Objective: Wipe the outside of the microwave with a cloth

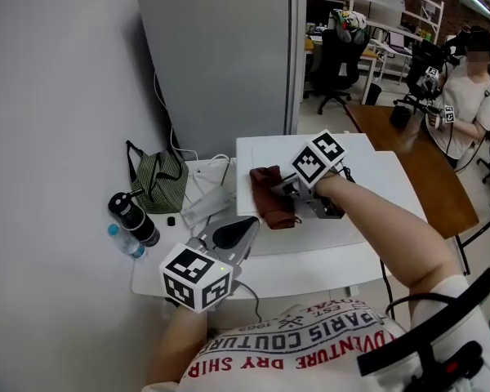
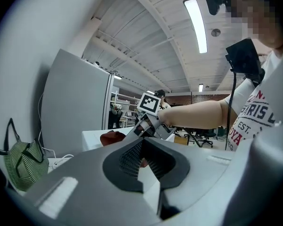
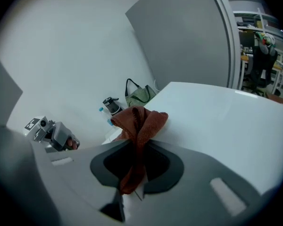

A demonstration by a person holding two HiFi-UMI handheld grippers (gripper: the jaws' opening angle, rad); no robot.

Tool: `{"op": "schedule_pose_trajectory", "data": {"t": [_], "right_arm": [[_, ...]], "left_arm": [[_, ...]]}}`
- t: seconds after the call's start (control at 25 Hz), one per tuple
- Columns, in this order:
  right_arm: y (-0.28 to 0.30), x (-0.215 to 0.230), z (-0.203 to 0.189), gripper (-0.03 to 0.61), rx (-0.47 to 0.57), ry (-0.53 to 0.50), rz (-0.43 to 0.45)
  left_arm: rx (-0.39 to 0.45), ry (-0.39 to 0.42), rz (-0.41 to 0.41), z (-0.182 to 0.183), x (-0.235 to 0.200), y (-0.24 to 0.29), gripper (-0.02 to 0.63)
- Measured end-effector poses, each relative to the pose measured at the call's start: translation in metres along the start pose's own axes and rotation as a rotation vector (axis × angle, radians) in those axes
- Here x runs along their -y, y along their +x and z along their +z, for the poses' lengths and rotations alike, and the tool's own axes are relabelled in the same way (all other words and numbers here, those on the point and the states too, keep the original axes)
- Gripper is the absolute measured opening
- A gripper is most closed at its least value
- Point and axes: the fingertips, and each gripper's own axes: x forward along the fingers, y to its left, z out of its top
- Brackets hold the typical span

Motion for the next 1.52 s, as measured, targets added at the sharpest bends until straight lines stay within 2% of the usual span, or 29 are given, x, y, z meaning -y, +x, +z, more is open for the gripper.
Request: {"op": "schedule_pose_trajectory", "data": {"t": [0.28,0.52,0.8,1.04,1.32,1.52], "right_arm": [[-0.066,0.061,-0.038,0.051,0.017,0.085,-0.021],[-0.136,0.117,-0.082,0.051,0.078,0.164,-0.101],[-0.200,0.164,-0.124,0.052,0.136,0.263,-0.157],[-0.234,0.184,-0.146,0.052,0.133,0.252,-0.208],[-0.245,0.186,-0.145,0.048,0.123,0.239,-0.191],[-0.230,0.147,-0.098,0.048,0.145,0.146,-0.109]], "left_arm": [[-0.024,0.019,-0.092,0.001,0.033,0.062,0.006],[-0.055,0.035,-0.226,-0.001,0.075,0.121,0.006],[-0.080,0.050,-0.323,0.000,0.115,0.170,0.006],[-0.091,0.071,-0.377,0.005,0.141,0.196,0.006],[-0.105,0.075,-0.377,0.005,0.144,0.206,0.006],[-0.096,0.068,-0.320,0.006,0.124,0.184,0.006]]}}
